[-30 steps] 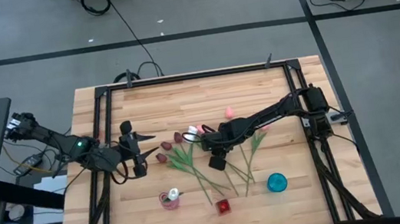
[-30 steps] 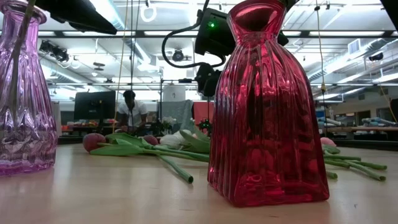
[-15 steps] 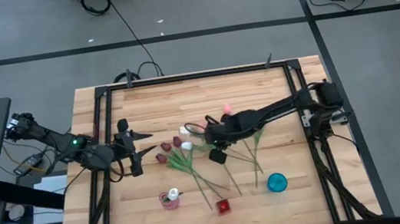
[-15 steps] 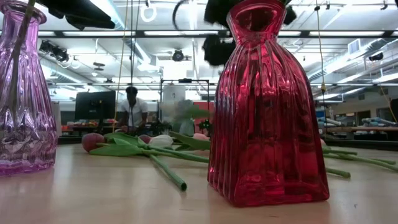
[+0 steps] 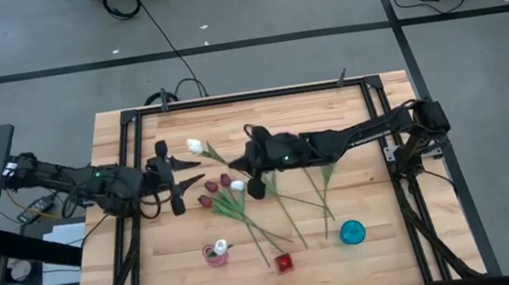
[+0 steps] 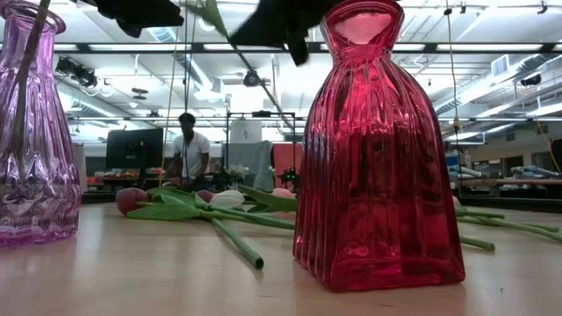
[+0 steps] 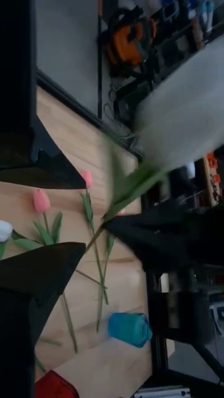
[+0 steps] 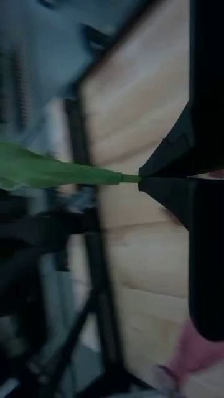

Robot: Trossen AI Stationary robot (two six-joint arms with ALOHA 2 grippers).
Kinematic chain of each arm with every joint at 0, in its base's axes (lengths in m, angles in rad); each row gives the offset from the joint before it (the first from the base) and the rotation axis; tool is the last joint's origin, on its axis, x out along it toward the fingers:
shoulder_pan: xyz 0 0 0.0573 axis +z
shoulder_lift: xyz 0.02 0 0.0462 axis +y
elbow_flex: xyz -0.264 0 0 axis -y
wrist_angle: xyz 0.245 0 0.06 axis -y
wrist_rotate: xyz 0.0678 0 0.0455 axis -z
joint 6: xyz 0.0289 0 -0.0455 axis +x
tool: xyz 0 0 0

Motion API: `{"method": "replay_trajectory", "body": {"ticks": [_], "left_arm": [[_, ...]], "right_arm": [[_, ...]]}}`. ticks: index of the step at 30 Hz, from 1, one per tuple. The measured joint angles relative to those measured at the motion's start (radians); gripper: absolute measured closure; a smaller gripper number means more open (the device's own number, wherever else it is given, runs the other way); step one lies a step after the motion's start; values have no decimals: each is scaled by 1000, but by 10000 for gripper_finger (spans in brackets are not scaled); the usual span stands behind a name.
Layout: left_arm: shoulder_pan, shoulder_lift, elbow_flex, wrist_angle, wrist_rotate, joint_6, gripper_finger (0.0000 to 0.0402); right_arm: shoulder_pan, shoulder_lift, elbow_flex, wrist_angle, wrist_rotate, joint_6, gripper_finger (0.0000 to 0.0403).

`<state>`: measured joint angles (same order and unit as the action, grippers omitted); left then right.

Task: Sort flowers into vase by color
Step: Put the right white flower into the pink vase

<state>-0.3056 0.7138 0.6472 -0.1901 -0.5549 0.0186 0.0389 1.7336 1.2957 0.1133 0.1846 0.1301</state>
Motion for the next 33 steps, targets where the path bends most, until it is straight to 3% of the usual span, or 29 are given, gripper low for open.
{"method": "replay_trajectory", "body": {"ticks": [10,33], "left_arm": [[60,79,0,121,134,2,254],[129,253,0,332,236,-49,255]], "right_arm": [[1,34,0,371,-128,-134,390],[3,34,0,427,-142,-202,390]]}}
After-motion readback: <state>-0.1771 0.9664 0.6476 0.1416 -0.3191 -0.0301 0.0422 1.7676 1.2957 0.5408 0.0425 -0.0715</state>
